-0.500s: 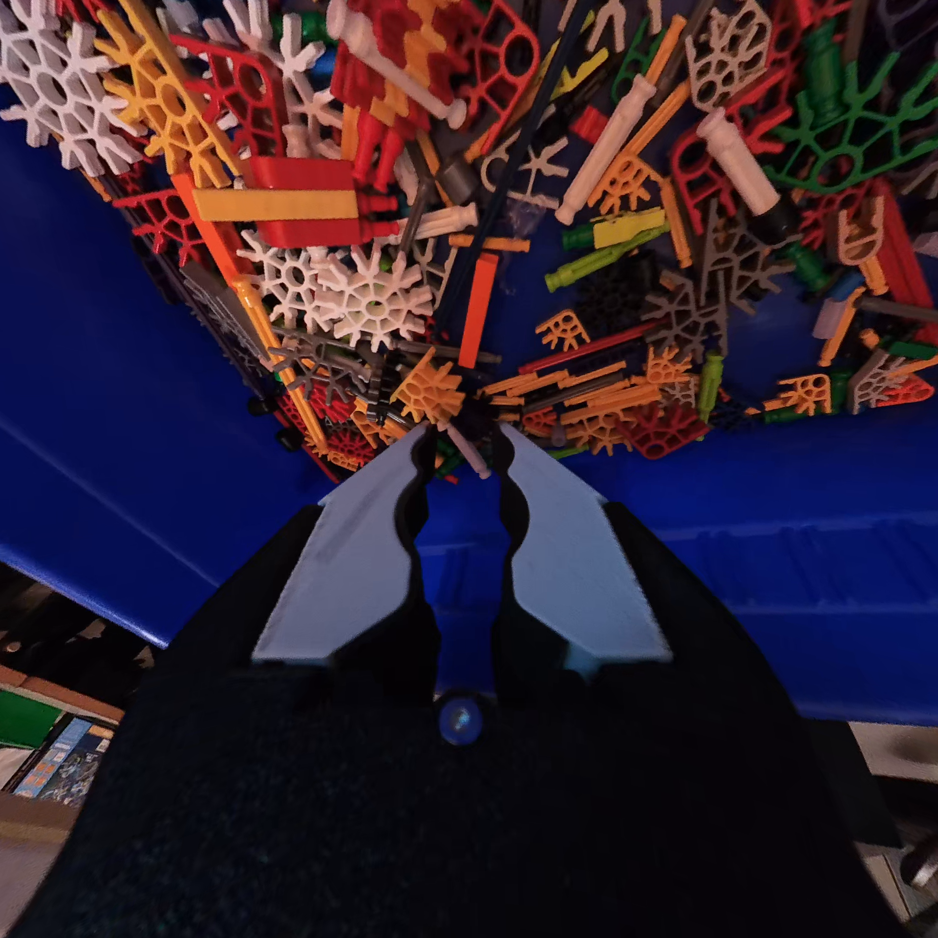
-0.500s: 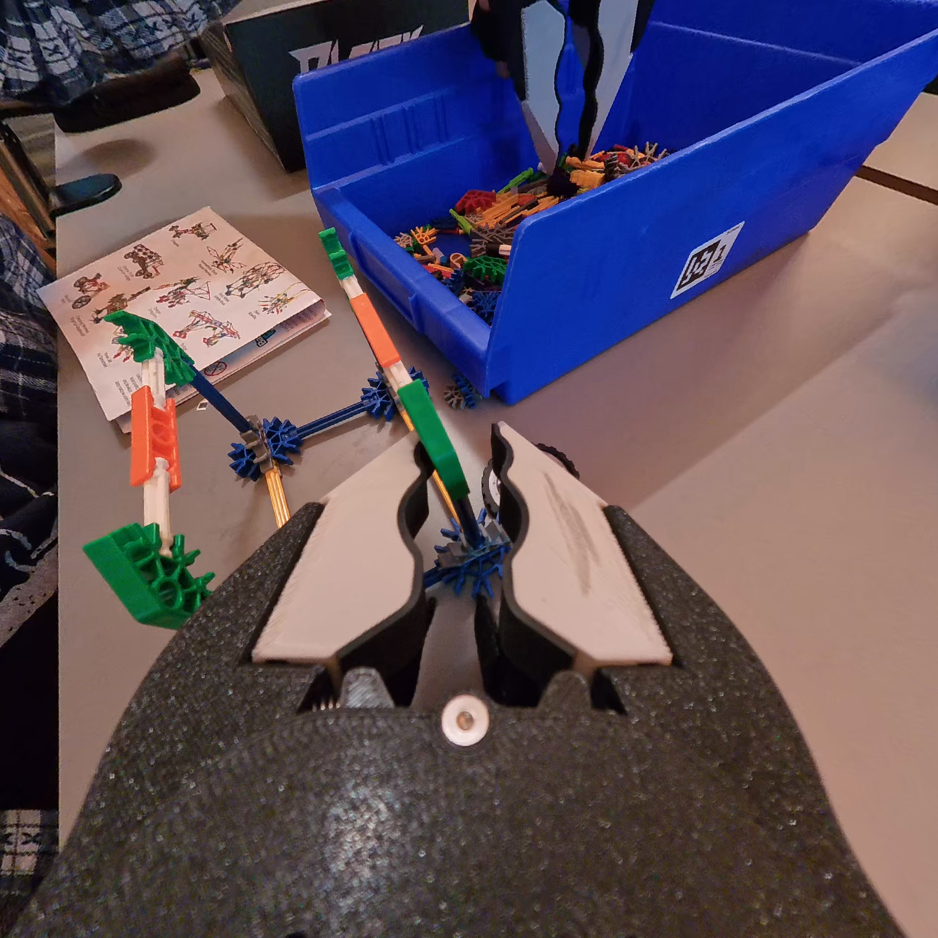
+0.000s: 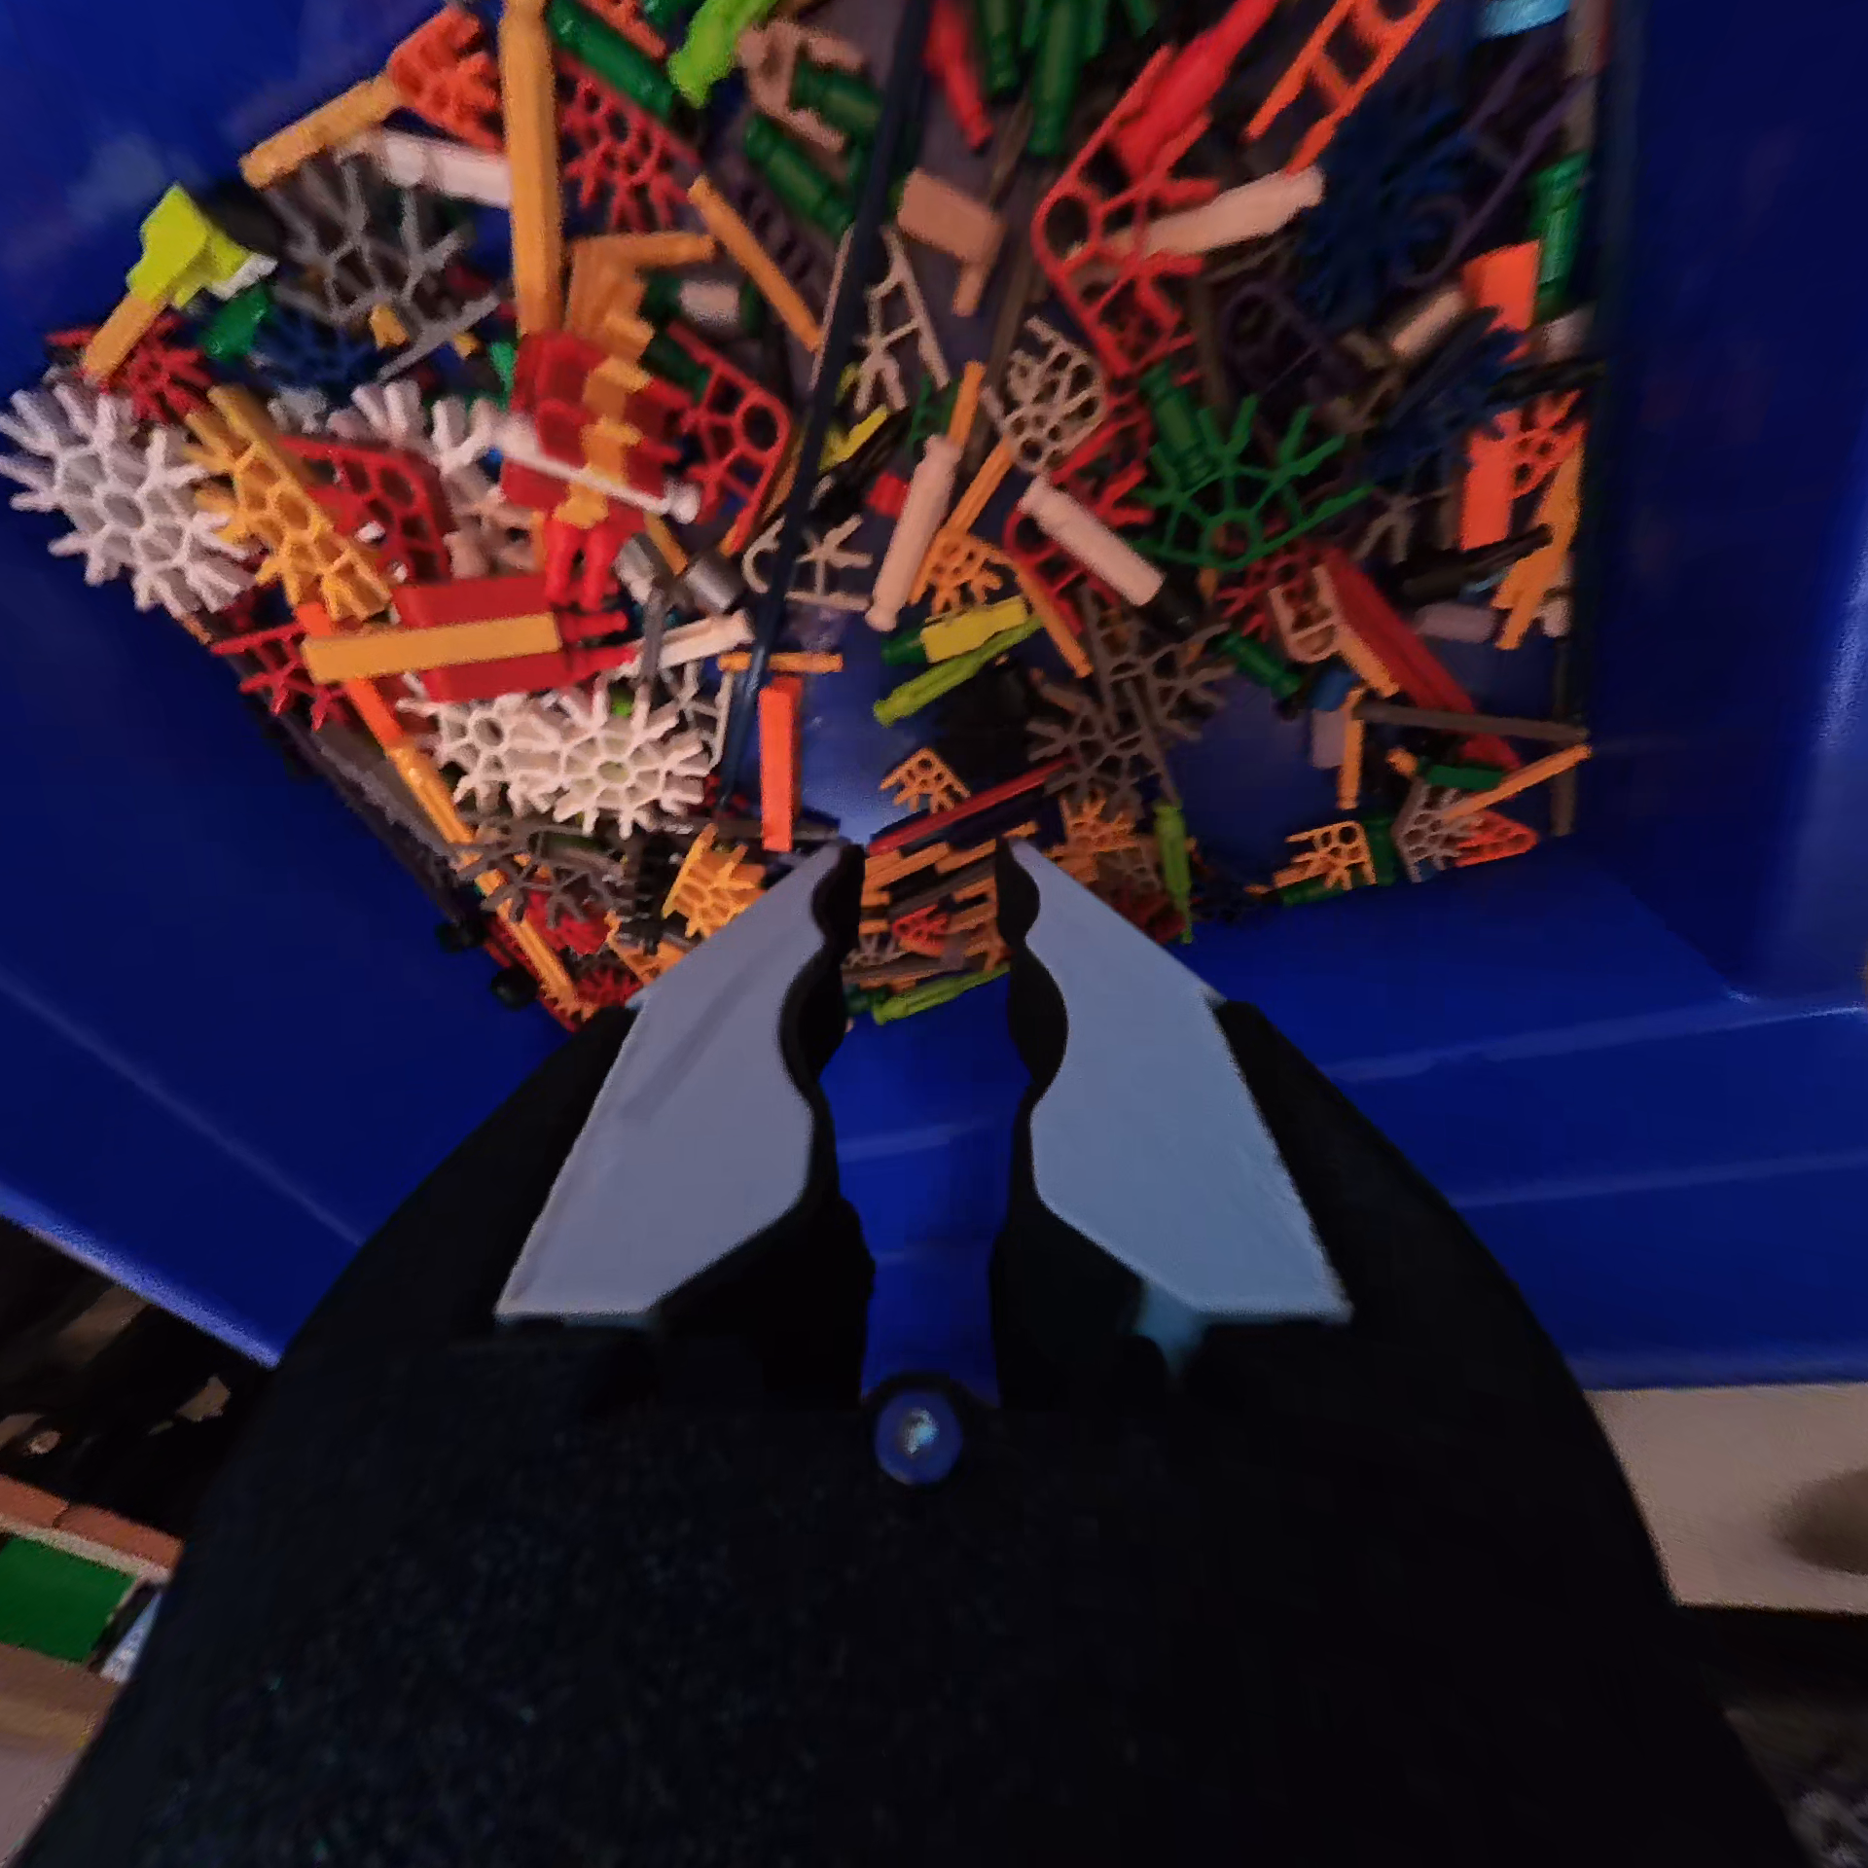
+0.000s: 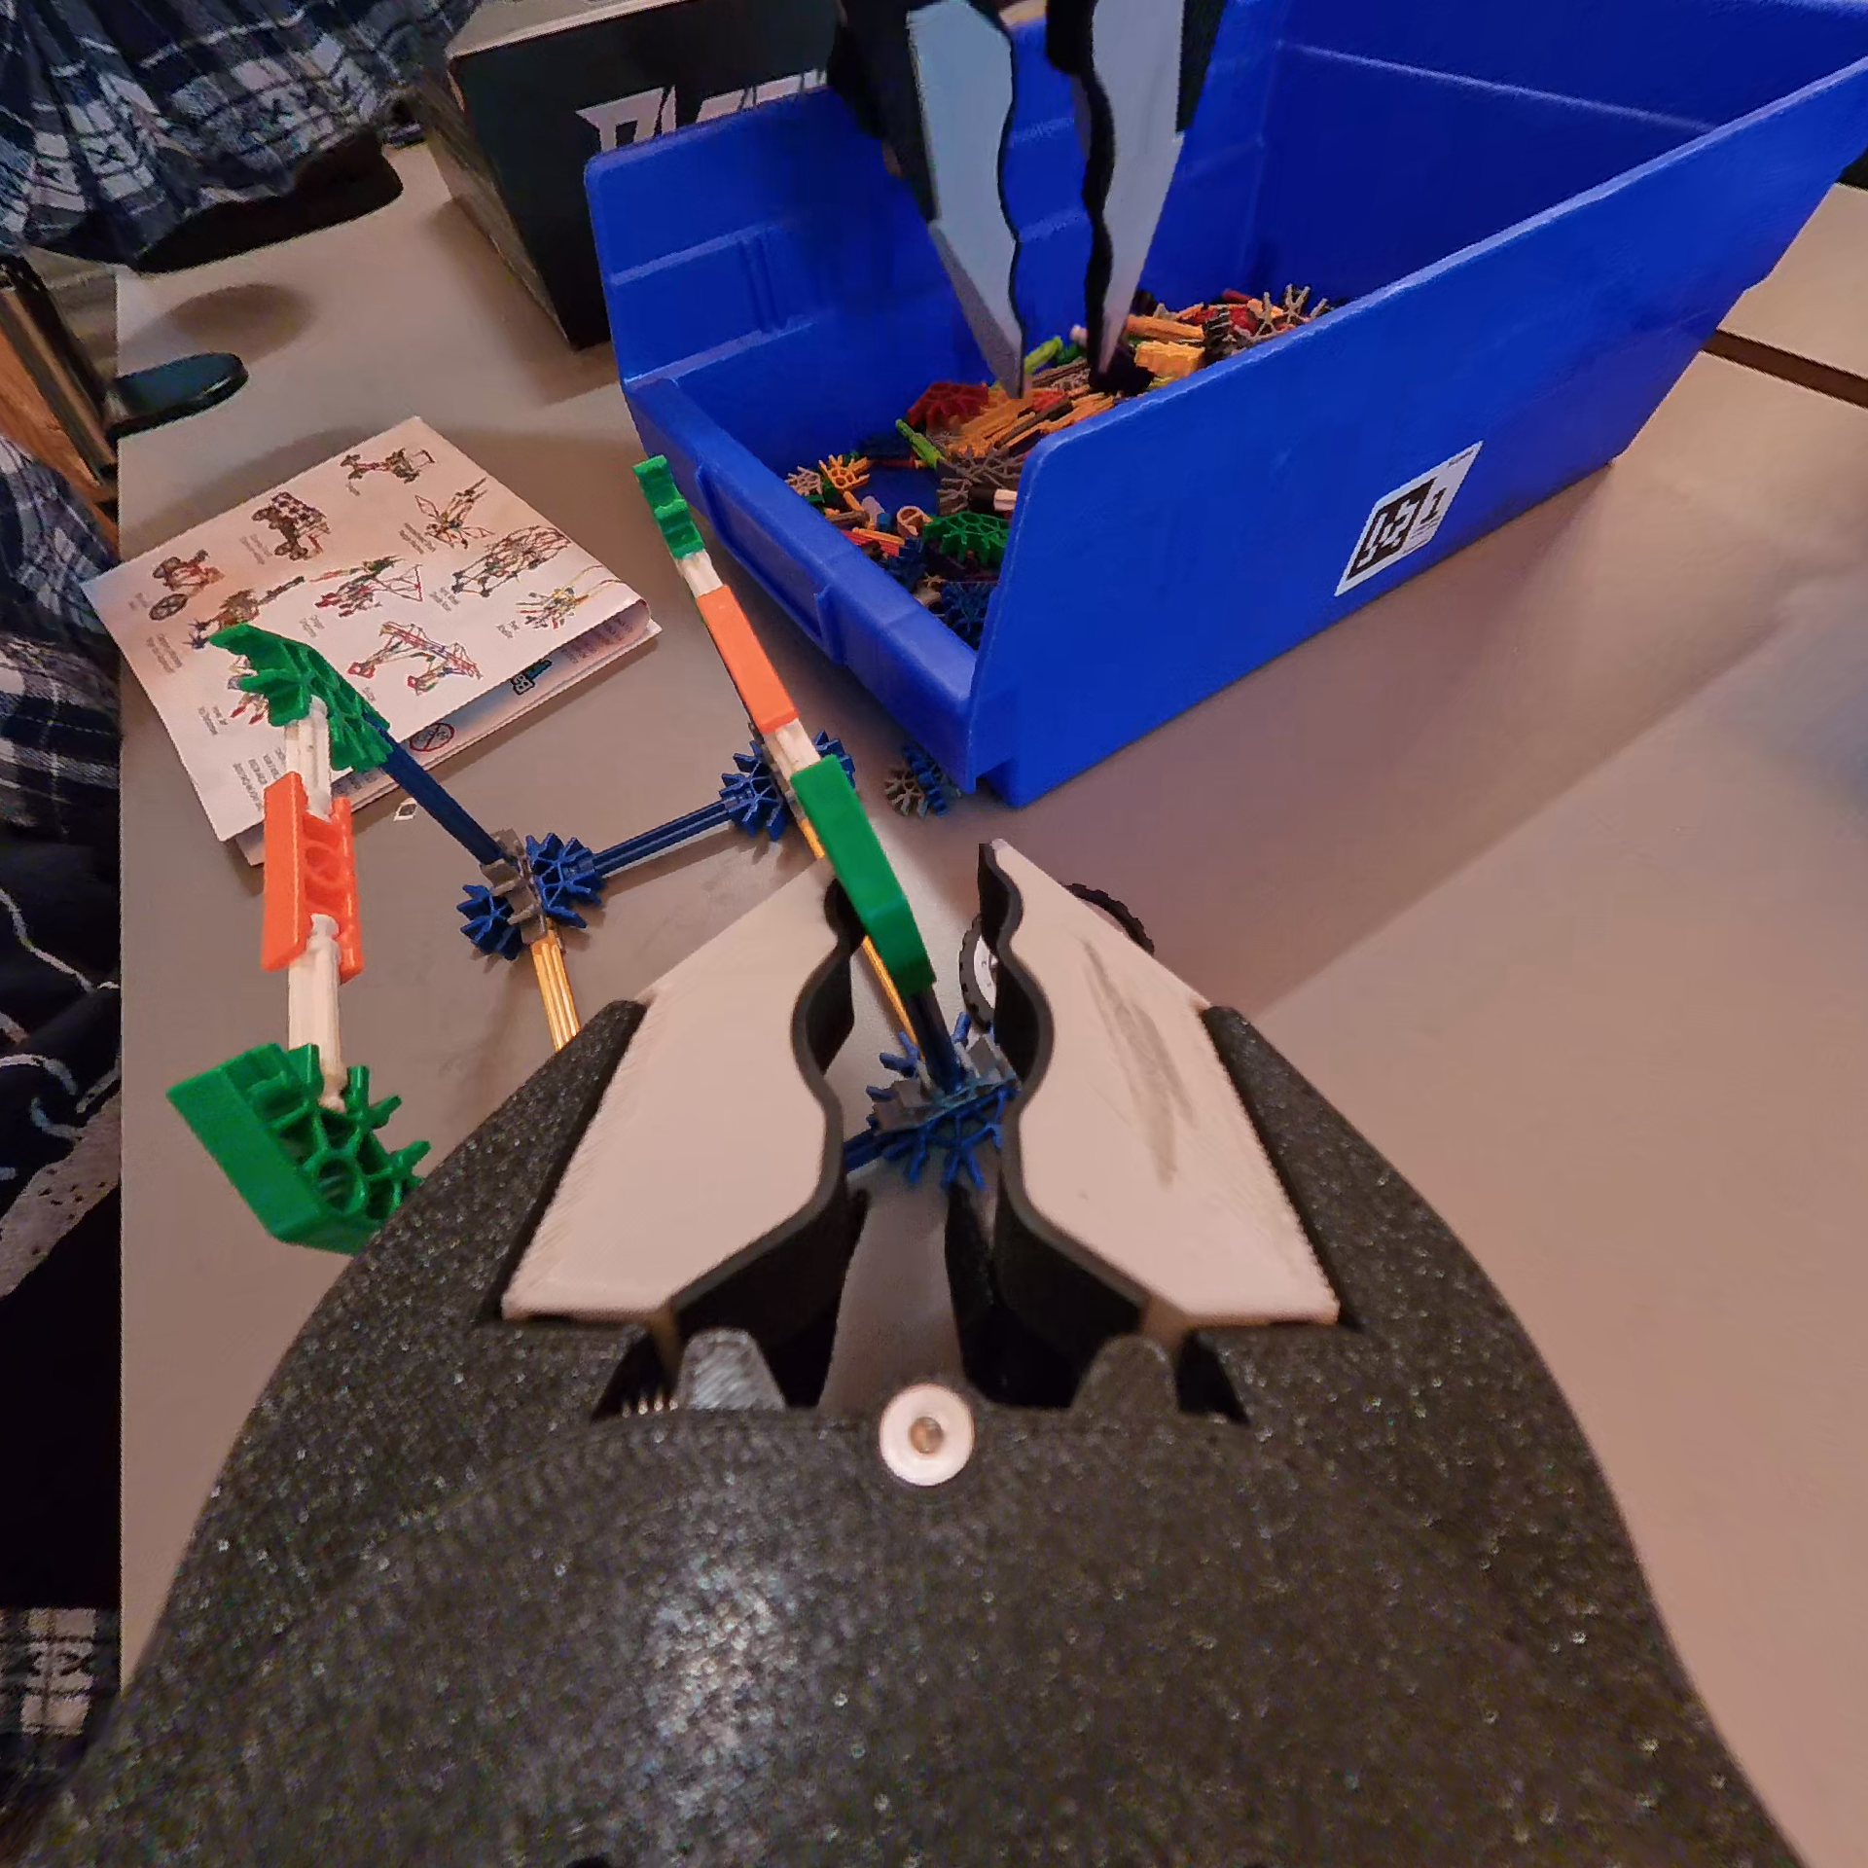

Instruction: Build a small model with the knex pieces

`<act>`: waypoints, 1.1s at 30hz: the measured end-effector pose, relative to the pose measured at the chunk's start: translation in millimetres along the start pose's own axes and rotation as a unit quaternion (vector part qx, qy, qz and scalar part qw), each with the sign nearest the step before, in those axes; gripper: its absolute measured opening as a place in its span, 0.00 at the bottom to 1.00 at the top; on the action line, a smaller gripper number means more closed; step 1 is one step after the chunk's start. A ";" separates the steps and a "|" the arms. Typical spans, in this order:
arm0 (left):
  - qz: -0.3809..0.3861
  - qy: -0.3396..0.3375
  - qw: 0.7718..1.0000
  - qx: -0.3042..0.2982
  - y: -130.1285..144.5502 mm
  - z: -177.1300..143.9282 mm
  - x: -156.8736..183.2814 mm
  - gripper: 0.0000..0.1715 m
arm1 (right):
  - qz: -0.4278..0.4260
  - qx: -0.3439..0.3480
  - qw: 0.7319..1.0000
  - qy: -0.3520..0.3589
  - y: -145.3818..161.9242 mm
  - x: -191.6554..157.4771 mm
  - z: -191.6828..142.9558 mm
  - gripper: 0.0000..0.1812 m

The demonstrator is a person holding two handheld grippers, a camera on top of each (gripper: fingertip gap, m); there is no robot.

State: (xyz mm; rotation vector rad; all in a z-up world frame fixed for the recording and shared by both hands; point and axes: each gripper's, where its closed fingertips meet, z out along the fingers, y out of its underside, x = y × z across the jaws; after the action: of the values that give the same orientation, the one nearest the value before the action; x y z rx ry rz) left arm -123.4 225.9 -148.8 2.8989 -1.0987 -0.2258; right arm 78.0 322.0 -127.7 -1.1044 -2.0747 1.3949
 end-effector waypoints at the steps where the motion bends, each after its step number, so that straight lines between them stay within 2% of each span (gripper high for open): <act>1: 0.007 0.005 1.000 0.001 -2.9 0.6 4.5 0.14 | 0.000 0.000 1.000 0.000 0.0 0.1 0.0 0.11; 10: 0.041 0.051 0.998 0.005 -21.8 12.5 31.7 0.16 | 0.000 0.000 1.000 0.000 -0.2 0.1 -0.1 0.11; 14: 0.040 0.048 0.998 0.005 -24.1 12.6 28.3 0.18 | -0.001 0.000 1.000 0.001 -0.3 0.2 -0.2 0.11; 19: 0.039 0.052 0.998 0.005 -24.1 13.0 27.8 0.12 | -0.002 -0.001 1.000 0.001 0.0 0.1 0.0 0.11; 20: 0.038 0.050 0.998 0.008 -24.4 13.0 27.1 0.12 | -0.002 -0.001 1.000 0.001 0.1 0.2 0.1 0.11; 22: 0.038 0.033 0.999 0.009 -23.8 13.8 22.0 0.02 | -0.002 -0.001 1.000 0.001 0.1 0.3 0.1 0.11; 23: 0.038 0.027 0.999 0.006 -21.8 14.4 20.3 0.01 | -0.002 -0.002 1.000 0.002 0.1 0.3 0.1 0.11; 33: 0.013 -0.024 0.999 -0.016 -3.2 19.0 -8.7 0.00 | -0.003 -0.003 1.000 0.001 0.4 0.5 0.2 0.11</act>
State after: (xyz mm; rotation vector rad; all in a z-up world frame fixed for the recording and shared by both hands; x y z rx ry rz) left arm -130.5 234.5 -166.8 2.8641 -1.1289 -0.3118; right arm 77.7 322.4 -128.1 -1.1015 -2.0787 1.3854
